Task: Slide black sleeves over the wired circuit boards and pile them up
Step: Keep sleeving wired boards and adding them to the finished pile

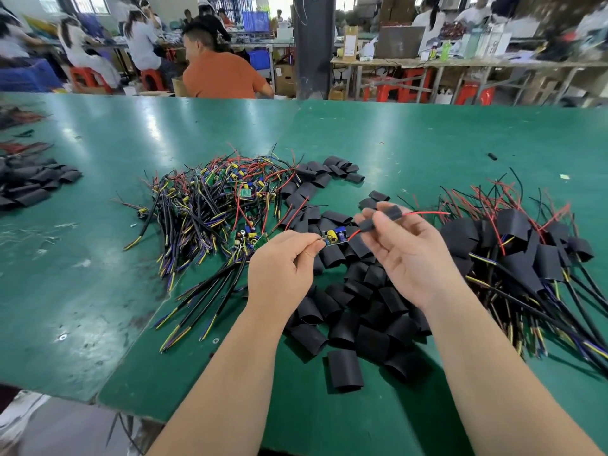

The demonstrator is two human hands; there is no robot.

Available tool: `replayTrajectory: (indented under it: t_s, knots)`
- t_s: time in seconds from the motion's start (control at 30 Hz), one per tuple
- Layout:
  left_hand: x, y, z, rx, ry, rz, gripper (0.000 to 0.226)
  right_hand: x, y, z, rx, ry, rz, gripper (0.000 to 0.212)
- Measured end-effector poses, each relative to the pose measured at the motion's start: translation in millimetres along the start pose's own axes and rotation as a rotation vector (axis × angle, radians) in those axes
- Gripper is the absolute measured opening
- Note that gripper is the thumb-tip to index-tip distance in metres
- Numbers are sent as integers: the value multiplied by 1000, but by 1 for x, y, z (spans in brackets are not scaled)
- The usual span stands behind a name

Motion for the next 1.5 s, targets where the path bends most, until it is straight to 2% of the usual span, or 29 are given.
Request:
replayTrajectory:
  t_s: [0.1, 0.17, 0.37, 0.53, 0.67, 0.83, 1.17, 1.33, 1.4, 1.5]
  knots:
    - [0, 0, -1, 2, 10, -8, 14, -6, 11, -5, 3, -5, -167, 19]
    - [3, -2, -1, 12, 35, -34, 13, -4, 14, -7, -3, 22, -176, 16]
    - [4, -3, -1, 8, 70, -91, 11, 0, 27, -10, -121, 61, 40, 7]
    - [2, -1, -1, 4, 32, -120, 12, -8, 26, -11, -130, 16, 121, 19]
    - [-3, 7, -2, -26, -19, -105, 13, -16, 23, -15, -71, -69, -27, 27]
    - [-5, 6, -3, 5, -50, -123, 14, -13, 15, -15, 20, -70, -203, 33]
    - [-12, -3, -3, 175, -165, -246, 16, -13, 21, -14, -65, -37, -102, 20]
    - [-15, -15, -4, 265, -227, -278, 9, -18, 16, -14, -16, -117, -199, 26]
    - [-17, -17, -5, 287, -245, -260, 12, -18, 13, -13, 26, -138, -273, 27]
    - [-20, -14, -6, 264, -276, -212, 30, -17, 11, -13, 83, -181, -430, 26]
Point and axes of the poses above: each hand's wrist, its own z-axis towards the middle knuckle, its own x-axis out of the back of the hand, y = z × x, the point moved 9 cm from there along z, towards the middle knuckle, and after that the axes turned 10 degrees about x, right-handed, at the moved point
